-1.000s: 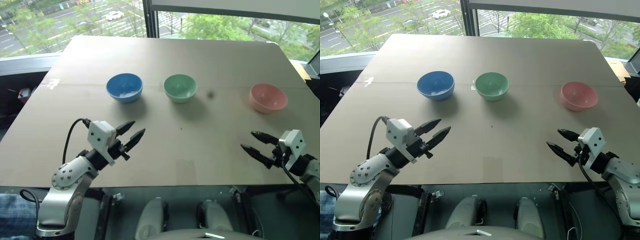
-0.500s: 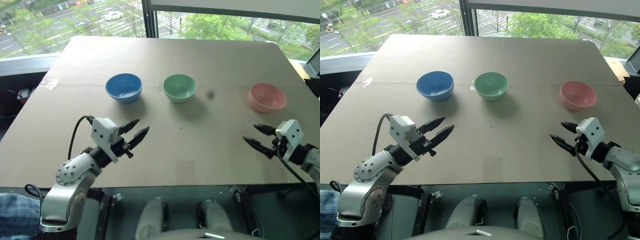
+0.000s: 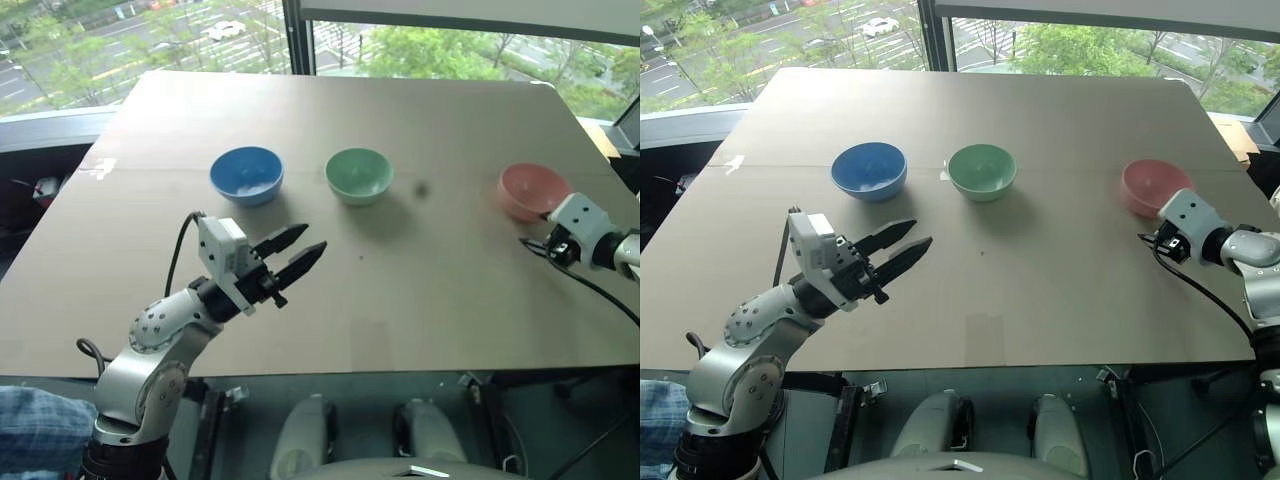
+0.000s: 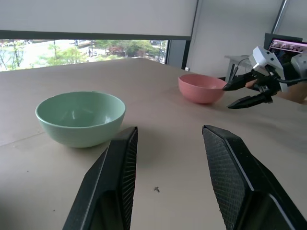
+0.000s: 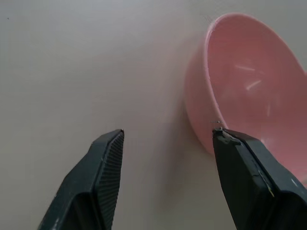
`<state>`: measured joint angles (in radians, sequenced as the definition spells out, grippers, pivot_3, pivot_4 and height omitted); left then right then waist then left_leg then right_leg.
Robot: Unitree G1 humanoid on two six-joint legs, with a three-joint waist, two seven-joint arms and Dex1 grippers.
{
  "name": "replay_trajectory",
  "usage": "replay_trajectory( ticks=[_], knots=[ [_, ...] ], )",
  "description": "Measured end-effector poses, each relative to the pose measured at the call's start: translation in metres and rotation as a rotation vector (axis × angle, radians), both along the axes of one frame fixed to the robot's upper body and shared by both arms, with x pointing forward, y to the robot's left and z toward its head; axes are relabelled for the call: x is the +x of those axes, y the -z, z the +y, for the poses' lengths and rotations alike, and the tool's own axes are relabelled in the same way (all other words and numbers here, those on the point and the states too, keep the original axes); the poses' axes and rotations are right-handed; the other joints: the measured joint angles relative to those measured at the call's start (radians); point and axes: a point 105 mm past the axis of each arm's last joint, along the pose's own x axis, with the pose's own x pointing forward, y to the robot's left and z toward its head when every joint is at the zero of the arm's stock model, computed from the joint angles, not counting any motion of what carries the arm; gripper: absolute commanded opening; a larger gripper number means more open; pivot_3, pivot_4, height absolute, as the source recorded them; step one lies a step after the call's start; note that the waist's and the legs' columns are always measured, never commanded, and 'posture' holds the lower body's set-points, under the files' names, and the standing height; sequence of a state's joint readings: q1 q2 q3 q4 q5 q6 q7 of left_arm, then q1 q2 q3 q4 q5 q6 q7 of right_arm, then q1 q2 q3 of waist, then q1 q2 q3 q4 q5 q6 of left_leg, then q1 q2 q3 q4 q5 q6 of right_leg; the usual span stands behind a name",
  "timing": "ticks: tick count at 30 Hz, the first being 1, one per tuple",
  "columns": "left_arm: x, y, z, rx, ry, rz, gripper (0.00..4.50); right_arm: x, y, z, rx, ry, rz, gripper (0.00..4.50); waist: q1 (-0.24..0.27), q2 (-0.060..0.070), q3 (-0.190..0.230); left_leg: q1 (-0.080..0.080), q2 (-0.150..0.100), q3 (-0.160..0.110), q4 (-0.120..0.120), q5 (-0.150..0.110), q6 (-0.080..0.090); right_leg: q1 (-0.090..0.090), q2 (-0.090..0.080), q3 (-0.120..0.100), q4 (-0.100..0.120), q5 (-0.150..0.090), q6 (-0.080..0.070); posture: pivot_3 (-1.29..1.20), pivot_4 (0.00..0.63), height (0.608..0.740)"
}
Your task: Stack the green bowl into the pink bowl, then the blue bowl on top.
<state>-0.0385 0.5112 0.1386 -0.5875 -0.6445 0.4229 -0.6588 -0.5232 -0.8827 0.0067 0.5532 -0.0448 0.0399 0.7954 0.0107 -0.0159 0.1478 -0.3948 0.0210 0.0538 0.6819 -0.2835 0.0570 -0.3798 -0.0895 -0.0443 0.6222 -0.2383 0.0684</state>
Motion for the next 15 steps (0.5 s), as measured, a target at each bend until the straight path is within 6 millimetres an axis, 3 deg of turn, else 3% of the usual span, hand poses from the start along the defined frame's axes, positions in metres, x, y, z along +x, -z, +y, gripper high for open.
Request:
replay_trajectory(
  ticks=[5, 15],
  knots=[
    [-0.002, -0.002, -0.002, 0.006, 0.012, -0.003, 2.27, 0.011, -0.003, -0.007, -0.048, 0.007, -0.005, 3.09, 0.001, 0.000, 0.000, -0.001, 0.000, 0.000, -0.001, 0.000, 0.000, 0.000, 0.000, 0.000, -0.002, 0.000, 0.000, 0.00, 0.150, 0.740],
    [-0.005, 0.000, -0.001, 0.014, 0.013, 0.000, 2.27, 0.018, -0.018, 0.004, -0.149, -0.105, 0.022, 3.09, 0.001, 0.001, 0.001, -0.001, 0.001, 0.000, 0.000, 0.000, 0.000, 0.000, 0.000, 0.000, -0.001, 0.000, 0.000, 0.00, 0.150, 0.740]
  ],
)
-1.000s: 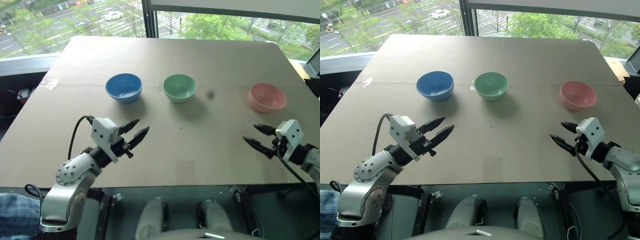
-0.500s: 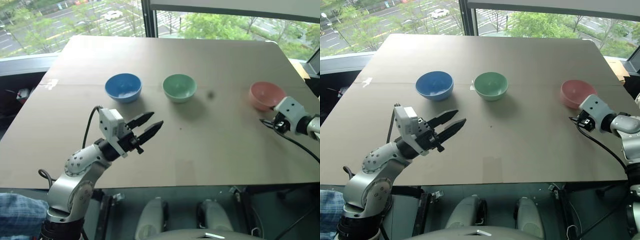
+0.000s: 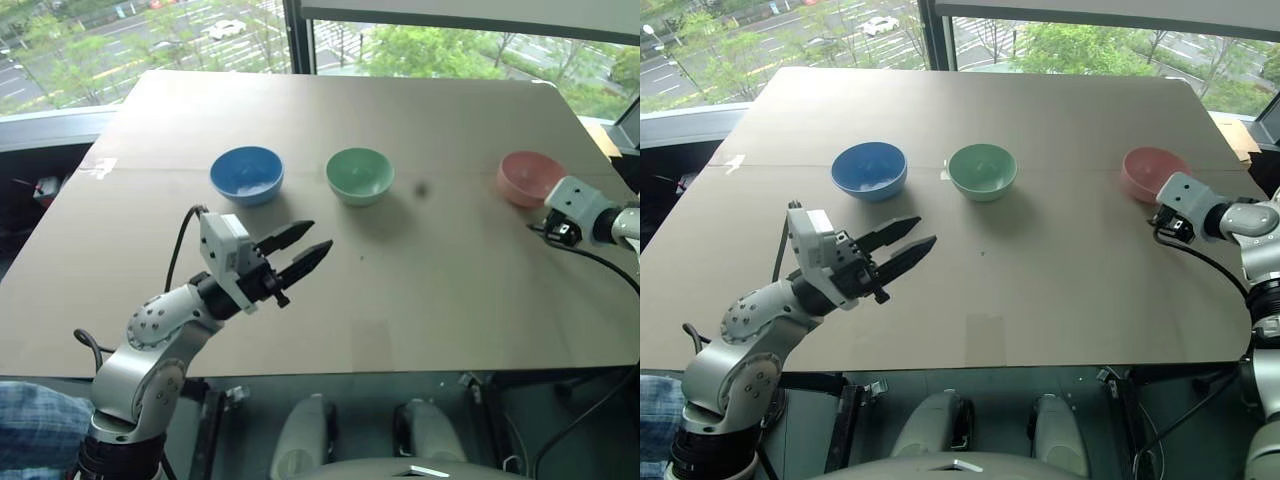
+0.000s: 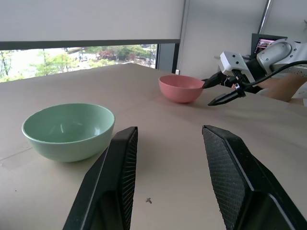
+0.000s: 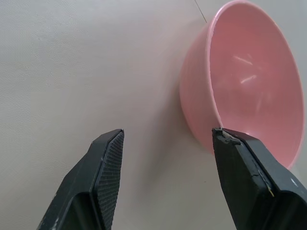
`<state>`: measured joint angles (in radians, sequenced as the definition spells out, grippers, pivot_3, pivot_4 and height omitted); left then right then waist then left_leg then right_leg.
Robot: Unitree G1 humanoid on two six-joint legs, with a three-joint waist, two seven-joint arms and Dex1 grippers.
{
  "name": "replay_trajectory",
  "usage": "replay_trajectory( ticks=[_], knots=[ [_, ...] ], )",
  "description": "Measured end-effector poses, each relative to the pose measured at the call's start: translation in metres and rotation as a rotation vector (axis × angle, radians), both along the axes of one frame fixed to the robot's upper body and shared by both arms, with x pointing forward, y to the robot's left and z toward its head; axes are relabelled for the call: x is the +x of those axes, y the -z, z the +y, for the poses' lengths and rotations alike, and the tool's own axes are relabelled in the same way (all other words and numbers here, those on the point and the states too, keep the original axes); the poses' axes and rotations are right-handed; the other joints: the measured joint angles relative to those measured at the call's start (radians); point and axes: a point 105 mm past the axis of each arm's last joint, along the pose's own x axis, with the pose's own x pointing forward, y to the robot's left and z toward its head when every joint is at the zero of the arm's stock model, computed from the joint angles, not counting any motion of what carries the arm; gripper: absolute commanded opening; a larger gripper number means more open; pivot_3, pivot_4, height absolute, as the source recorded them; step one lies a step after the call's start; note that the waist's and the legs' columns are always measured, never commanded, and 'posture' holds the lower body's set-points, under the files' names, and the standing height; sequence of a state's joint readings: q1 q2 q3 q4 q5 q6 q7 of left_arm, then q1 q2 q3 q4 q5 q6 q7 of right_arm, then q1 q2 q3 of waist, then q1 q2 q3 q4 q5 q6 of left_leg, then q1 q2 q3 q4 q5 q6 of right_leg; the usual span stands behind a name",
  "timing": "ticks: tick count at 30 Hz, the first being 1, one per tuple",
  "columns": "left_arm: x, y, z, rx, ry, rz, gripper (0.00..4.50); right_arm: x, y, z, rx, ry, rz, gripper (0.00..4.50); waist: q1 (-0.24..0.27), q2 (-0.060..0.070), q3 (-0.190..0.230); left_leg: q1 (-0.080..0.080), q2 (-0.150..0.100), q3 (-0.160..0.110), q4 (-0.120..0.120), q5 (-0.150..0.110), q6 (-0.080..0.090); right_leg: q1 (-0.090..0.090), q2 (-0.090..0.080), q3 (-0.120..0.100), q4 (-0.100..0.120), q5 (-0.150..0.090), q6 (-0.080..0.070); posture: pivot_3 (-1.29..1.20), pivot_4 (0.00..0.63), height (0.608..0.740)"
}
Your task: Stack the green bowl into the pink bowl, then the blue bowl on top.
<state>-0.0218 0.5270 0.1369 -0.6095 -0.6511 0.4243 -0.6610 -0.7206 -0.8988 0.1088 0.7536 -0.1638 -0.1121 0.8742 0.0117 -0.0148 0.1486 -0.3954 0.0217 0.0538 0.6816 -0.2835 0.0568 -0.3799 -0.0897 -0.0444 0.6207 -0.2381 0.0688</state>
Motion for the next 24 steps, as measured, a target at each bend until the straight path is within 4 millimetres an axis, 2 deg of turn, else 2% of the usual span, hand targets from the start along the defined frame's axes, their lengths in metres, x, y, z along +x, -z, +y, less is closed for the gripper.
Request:
replay_trajectory(
  ticks=[5, 10, 16, 19, 22, 24],
  knots=[
    [-0.001, -0.001, 0.000, 0.002, 0.006, -0.011, 2.27, 0.007, -0.016, 0.004, -0.044, -0.017, -0.034, 3.09, -0.001, 0.000, 0.000, 0.000, 0.000, 0.000, 0.000, 0.000, 0.000, 0.000, 0.000, 0.000, 0.000, 0.000, 0.000, 0.00, 0.150, 0.740],
    [-0.001, 0.000, -0.002, 0.006, 0.013, -0.014, 2.27, 0.015, -0.020, 0.006, -0.066, -0.013, -0.036, 3.09, -0.001, 0.000, 0.000, 0.000, 0.000, 0.000, 0.000, 0.000, 0.000, 0.000, 0.000, 0.000, 0.000, 0.000, 0.000, 0.00, 0.150, 0.740],
    [-0.001, -0.003, -0.004, 0.006, 0.025, -0.028, 2.27, 0.030, -0.006, 0.009, -0.077, 0.032, 0.002, 3.09, -0.005, 0.000, 0.000, 0.000, 0.000, 0.000, 0.000, 0.000, 0.000, 0.000, 0.000, 0.000, 0.000, 0.000, 0.000, 0.00, 0.150, 0.740],
    [0.000, -0.003, -0.005, 0.006, 0.032, -0.031, 2.27, 0.037, 0.000, 0.017, -0.091, 0.040, 0.010, 3.09, -0.010, 0.000, 0.000, 0.000, 0.000, 0.000, 0.000, 0.000, 0.000, 0.000, 0.000, 0.000, 0.000, 0.000, 0.000, 0.00, 0.150, 0.740],
    [0.001, -0.005, -0.007, 0.014, 0.043, -0.048, 2.27, 0.046, 0.008, 0.033, -0.120, 0.017, 0.014, 3.09, -0.019, 0.001, 0.000, 0.000, 0.000, 0.000, 0.000, 0.000, 0.000, 0.000, 0.000, 0.000, 0.000, 0.000, 0.000, 0.00, 0.150, 0.740],
    [0.001, -0.005, -0.007, 0.015, 0.046, -0.047, 2.35, 0.048, 0.009, 0.037, -0.129, 0.011, 0.013, 2.56, -0.022, 0.001, 0.001, 0.000, 0.000, 0.000, -0.001, 0.000, 0.000, 0.000, 0.000, -0.001, 0.000, 0.000, 0.000, 0.00, 0.150, 0.740]
  ],
)
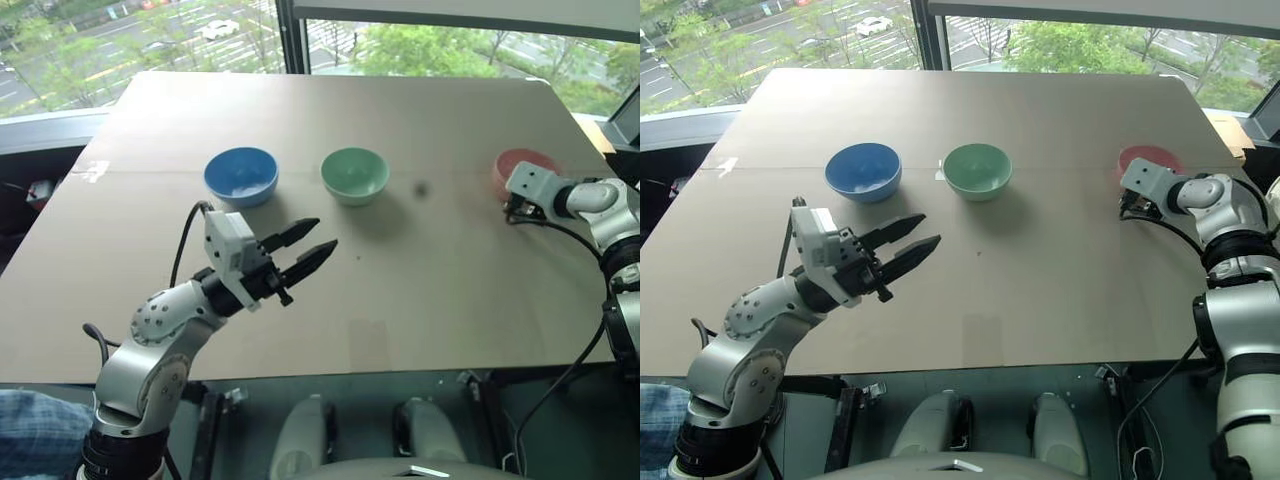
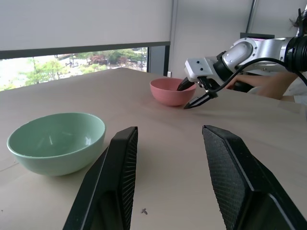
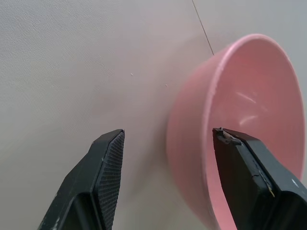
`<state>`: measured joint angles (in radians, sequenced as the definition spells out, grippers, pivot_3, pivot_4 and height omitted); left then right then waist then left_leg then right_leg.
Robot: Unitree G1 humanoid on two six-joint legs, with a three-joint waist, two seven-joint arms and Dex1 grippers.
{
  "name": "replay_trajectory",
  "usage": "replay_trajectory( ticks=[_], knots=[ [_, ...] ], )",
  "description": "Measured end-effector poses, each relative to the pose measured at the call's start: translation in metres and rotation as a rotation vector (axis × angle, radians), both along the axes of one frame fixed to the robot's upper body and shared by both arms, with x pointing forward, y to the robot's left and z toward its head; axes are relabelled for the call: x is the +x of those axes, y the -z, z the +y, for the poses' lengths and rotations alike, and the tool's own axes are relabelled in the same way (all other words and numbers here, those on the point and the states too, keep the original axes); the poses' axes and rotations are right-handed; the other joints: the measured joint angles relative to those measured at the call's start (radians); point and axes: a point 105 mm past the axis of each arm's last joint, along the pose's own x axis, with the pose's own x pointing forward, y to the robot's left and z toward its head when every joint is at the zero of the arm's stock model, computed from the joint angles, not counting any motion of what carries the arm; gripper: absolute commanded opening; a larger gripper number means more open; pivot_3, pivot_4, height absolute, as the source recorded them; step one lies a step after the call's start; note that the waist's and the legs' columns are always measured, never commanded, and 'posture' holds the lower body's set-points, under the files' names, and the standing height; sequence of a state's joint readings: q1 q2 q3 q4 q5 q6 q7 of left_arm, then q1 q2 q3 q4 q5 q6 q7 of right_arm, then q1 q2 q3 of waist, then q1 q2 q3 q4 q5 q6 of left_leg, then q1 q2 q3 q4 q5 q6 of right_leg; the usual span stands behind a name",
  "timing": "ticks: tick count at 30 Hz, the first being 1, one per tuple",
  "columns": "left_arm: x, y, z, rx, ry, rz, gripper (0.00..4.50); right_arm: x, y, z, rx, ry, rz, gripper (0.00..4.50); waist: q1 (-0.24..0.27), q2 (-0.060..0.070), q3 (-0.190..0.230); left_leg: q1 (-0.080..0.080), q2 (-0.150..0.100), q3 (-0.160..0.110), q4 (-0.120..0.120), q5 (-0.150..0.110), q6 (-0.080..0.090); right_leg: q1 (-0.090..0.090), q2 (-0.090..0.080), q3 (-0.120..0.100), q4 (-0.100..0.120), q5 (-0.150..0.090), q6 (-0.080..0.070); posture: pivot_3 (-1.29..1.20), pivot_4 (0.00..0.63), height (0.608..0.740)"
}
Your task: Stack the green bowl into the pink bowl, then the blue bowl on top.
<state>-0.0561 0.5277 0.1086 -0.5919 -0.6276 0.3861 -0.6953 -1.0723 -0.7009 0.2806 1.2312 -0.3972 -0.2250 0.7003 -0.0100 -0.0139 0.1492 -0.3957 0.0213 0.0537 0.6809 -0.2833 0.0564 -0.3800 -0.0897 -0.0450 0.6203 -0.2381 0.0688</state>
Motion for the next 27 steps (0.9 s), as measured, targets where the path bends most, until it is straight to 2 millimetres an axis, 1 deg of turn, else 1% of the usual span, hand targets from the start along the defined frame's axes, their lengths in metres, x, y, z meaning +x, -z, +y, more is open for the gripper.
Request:
replay_trajectory(
  ticks=[1, 4, 5, 7, 10, 15, 19, 22, 25, 27],
  knots=[
    [0.000, 0.000, 0.000, 0.001, -0.002, 0.001, 2.35, 0.001, 0.000, 0.000, -0.011, 0.000, -0.003, 2.34, 0.000, 0.000, 0.000, 0.000, 0.000, 0.000, 0.000, 0.000, 0.000, 0.000, 0.000, 0.000, 0.000, 0.000, 0.000, 0.00, 0.150, 0.740],
    [0.001, 0.001, 0.001, 0.004, -0.008, 0.002, 2.35, 0.003, -0.002, 0.002, -0.020, 0.001, -0.007, 1.00, -0.003, 0.000, 0.000, 0.000, 0.000, 0.000, 0.000, 0.000, 0.000, 0.000, 0.000, 0.000, -0.001, 0.000, 0.000, 0.00, 0.150, 0.740],
    [0.001, 0.001, 0.001, 0.004, -0.009, 0.002, 2.35, 0.003, -0.002, 0.002, -0.021, 0.000, -0.009, 0.87, -0.003, 0.000, 0.000, 0.000, 0.000, 0.000, -0.001, 0.000, 0.000, 0.000, 0.000, 0.000, -0.001, 0.000, 0.000, 0.00, 0.150, 0.740],
    [0.001, 0.002, 0.002, 0.004, -0.013, 0.003, 2.35, 0.004, -0.002, 0.005, -0.024, -0.009, -0.011, 0.08, -0.005, 0.000, 0.000, 0.000, 0.000, 0.000, -0.001, 0.000, 0.000, 0.000, 0.000, 0.000, -0.001, 0.000, 0.000, 0.00, 0.150, 0.740],
    [0.000, 0.006, 0.003, 0.000, -0.020, 0.016, 2.35, 0.004, 0.001, 0.007, -0.021, -0.014, -0.003, 0.03, -0.004, 0.001, 0.001, 0.000, 0.000, 0.000, -0.001, 0.000, 0.000, 0.000, 0.000, 0.000, 0.000, 0.000, 0.000, 0.00, 0.150, 0.740],
    [0.000, 0.005, 0.003, -0.004, -0.022, 0.005, 2.35, 0.003, 0.002, 0.008, -0.021, -0.021, 0.009, 0.03, -0.004, 0.001, 0.001, 0.000, 0.000, 0.000, -0.001, 0.000, 0.000, 0.000, 0.000, 0.000, -0.001, 0.000, 0.000, 0.00, 0.150, 0.740],
    [0.000, 0.004, 0.003, -0.007, -0.023, -0.001, 2.35, 0.000, 0.002, 0.017, -0.010, -0.094, 0.040, 0.03, -0.005, 0.002, 0.001, 0.000, 0.000, 0.000, -0.001, 0.000, 0.000, 0.000, 0.000, 0.000, -0.001, 0.000, 0.000, 0.00, 0.150, 0.740],
    [0.001, 0.004, 0.003, -0.012, -0.025, -0.005, 2.35, -0.007, 0.000, 0.033, 0.023, -0.213, 0.095, 0.03, -0.005, 0.002, 0.001, 0.000, 0.000, 0.000, -0.001, 0.000, 0.000, 0.000, 0.000, 0.000, -0.001, 0.000, 0.000, 0.00, 0.150, 0.740],
    [0.001, 0.004, 0.004, -0.012, -0.031, -0.018, 2.35, -0.029, 0.000, 0.058, 0.076, -0.381, 0.191, 0.03, -0.001, 0.002, 0.001, -0.001, 0.001, -0.002, -0.001, 0.000, 0.000, 0.000, -0.001, -0.002, -0.001, 0.000, 0.000, 0.00, 0.150, 0.740],
    [0.001, 0.003, 0.005, -0.010, -0.032, -0.026, 2.35, -0.049, 0.000, 0.075, 0.090, -0.482, 0.244, 0.03, 0.003, 0.002, 0.001, -0.002, 0.001, -0.004, -0.001, 0.000, 0.000, 0.000, -0.001, -0.005, -0.001, 0.000, 0.000, 0.00, 0.150, 0.740]
  ],
)
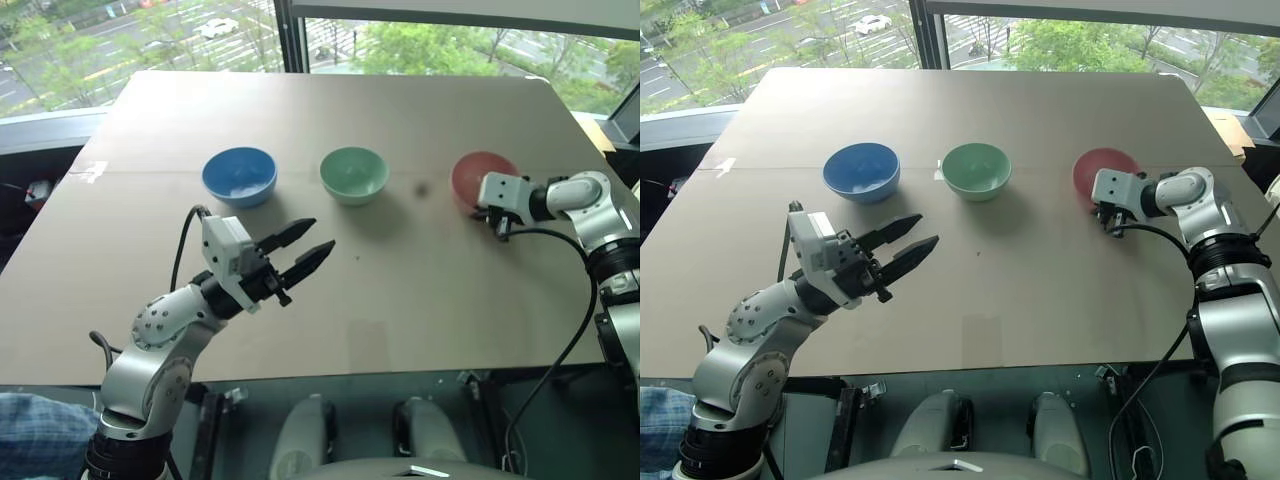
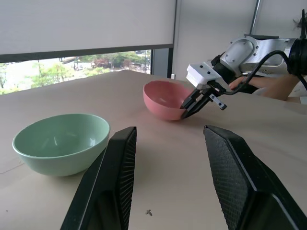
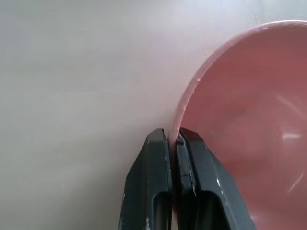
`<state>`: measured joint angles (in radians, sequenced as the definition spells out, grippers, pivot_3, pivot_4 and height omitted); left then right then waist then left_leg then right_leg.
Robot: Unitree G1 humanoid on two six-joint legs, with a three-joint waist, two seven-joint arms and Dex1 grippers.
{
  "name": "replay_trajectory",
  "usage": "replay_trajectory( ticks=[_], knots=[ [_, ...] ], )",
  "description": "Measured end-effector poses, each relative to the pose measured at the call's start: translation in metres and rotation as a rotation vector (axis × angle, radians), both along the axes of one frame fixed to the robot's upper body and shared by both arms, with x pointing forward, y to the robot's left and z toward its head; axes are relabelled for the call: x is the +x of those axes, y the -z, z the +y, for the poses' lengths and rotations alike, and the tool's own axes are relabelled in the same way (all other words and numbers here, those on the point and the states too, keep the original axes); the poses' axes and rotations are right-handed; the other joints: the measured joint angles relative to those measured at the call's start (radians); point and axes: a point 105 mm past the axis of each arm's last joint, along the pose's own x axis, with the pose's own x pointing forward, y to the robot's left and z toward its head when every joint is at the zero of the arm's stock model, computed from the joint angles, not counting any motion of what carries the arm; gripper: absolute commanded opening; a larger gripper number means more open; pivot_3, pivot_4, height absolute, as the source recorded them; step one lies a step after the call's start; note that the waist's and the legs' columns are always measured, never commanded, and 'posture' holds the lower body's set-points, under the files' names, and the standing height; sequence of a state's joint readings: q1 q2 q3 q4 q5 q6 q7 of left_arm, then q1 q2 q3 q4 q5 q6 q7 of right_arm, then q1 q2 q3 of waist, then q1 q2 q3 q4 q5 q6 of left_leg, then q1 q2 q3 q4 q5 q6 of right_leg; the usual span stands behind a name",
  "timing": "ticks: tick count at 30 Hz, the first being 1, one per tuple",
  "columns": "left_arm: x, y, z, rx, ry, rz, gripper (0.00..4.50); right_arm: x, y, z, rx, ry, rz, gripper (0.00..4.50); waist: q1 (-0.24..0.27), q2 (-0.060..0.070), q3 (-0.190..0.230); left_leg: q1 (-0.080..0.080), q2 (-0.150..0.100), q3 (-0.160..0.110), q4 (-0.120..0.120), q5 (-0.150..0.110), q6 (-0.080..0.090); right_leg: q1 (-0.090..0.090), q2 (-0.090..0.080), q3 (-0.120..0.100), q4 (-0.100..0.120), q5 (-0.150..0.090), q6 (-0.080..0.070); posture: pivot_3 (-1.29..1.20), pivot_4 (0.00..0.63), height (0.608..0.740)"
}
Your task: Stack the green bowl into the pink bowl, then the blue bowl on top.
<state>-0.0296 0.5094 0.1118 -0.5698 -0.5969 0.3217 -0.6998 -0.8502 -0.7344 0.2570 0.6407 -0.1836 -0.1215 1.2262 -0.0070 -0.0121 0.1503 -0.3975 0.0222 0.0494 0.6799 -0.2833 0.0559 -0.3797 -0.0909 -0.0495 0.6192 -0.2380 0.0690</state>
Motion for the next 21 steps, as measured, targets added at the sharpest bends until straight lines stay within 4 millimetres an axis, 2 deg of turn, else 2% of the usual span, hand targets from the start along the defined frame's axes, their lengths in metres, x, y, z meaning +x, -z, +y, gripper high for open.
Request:
replay_trajectory(
  ticks=[5, 8, 12, 16, 19, 21],
  knots=[
    [0.003, 0.004, 0.007, 0.019, -0.012, 0.011, 2.35, -0.066, -0.004, 0.060, 0.045, -0.282, 0.134, 0.03, 0.000, 0.001, 0.000, 0.000, 0.000, 0.000, 0.001, 0.000, 0.000, 0.000, -0.001, -0.001, 0.000, 0.000, 0.000, 0.00, 0.150, 0.740],
    [0.003, 0.005, 0.008, 0.025, -0.011, 0.013, 2.35, -0.093, -0.016, 0.091, 0.081, -0.387, 0.146, 0.03, 0.000, 0.000, 0.000, 0.000, -0.001, -0.001, 0.002, 0.000, 0.000, 0.000, -0.003, -0.002, 0.001, 0.000, 0.000, 0.00, 0.150, 0.740],
    [0.002, 0.005, 0.008, 0.032, -0.004, 0.012, 2.35, -0.108, -0.020, 0.113, 0.090, -0.417, 0.133, 0.03, 0.004, 0.000, 0.000, 0.000, -0.002, -0.002, 0.002, 0.000, 0.000, 0.000, -0.004, -0.003, 0.001, 0.000, 0.000, 0.00, 0.150, 0.740],
    [0.002, 0.005, 0.008, 0.033, -0.003, 0.012, 2.35, -0.106, -0.014, 0.118, 0.055, -0.382, 0.124, 0.03, 0.006, -0.001, 0.000, 0.000, -0.003, -0.002, 0.002, 0.000, 0.000, 0.000, -0.005, -0.003, 0.001, 0.000, -0.001, 0.00, 0.150, 0.740],
    [0.003, 0.004, 0.007, 0.033, 0.000, 0.009, 2.35, -0.102, -0.021, 0.131, 0.074, -0.378, 0.101, 0.92, 0.002, 0.000, 0.000, 0.000, -0.002, -0.002, 0.002, 0.000, 0.000, 0.000, -0.004, -0.004, 0.001, 0.000, 0.000, 0.00, 0.150, 0.740],
    [0.003, 0.003, 0.007, 0.033, 0.000, 0.006, 2.35, -0.100, -0.026, 0.137, 0.085, -0.373, 0.086, 1.75, 0.002, 0.000, 0.000, 0.000, -0.002, -0.002, 0.002, 0.000, 0.000, 0.000, -0.003, -0.004, 0.001, 0.000, 0.000, 0.00, 0.150, 0.740]
  ],
)
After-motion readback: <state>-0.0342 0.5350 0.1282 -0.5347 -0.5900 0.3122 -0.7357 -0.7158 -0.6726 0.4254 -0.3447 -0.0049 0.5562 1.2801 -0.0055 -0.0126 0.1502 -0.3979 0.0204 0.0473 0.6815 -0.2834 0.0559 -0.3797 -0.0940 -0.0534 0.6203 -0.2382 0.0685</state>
